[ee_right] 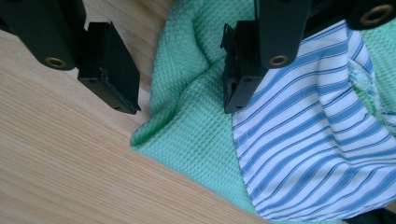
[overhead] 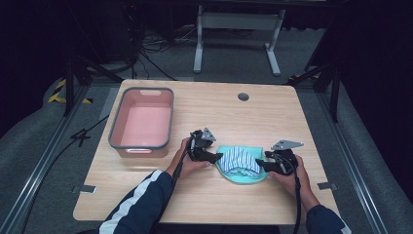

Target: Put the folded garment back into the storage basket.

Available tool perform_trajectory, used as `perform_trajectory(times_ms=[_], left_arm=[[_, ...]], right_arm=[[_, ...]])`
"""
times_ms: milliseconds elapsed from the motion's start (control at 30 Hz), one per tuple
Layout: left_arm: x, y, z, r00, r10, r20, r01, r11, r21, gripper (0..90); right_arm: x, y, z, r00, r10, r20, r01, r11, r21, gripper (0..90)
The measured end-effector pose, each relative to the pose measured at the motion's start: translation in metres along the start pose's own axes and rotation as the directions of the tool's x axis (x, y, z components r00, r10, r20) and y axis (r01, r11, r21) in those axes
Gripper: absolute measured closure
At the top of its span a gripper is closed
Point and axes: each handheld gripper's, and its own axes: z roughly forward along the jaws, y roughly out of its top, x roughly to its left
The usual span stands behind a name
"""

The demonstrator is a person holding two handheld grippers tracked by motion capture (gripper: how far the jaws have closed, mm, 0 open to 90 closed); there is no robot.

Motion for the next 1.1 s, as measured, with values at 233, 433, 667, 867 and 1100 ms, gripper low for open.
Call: perform_trajectory(times_ms=[233, 433, 667, 867, 1100], left_arm=[[-0.006, -0.007, -0.002, 0.9973, 0.065, -0.036, -0.065, 0.9979, 0.006, 26.0], [-0.006, -0.009, -0.004, 0.9977, 0.055, -0.038, -0.056, 0.9984, -0.01, 31.0], [-0.006, -0.01, -0.005, 0.9976, 0.033, -0.06, -0.034, 0.9991, -0.025, 42.8], [-0.008, -0.01, -0.005, 0.9975, 0.047, -0.053, -0.048, 0.9986, -0.024, 42.6], [-0.013, -0.009, -0.003, 0.9977, 0.056, -0.039, -0.057, 0.9982, -0.018, 35.5]], right_arm=[[0.006, -0.001, 0.001, 0.9999, -0.001, 0.014, 0.001, 1.0, -0.007, 45.8], [0.011, -0.001, 0.0, 0.9998, -0.016, -0.01, 0.016, 1.0, -0.011, 54.7], [0.015, -0.001, 0.0, 0.9994, -0.02, -0.029, 0.02, 1.0, -0.006, 67.2], [0.016, -0.001, 0.0, 0.999, -0.025, -0.038, 0.024, 1.0, -0.013, 71.2], [0.02, 0.0, 0.002, 0.9992, -0.02, -0.035, 0.02, 1.0, -0.015, 71.2]])
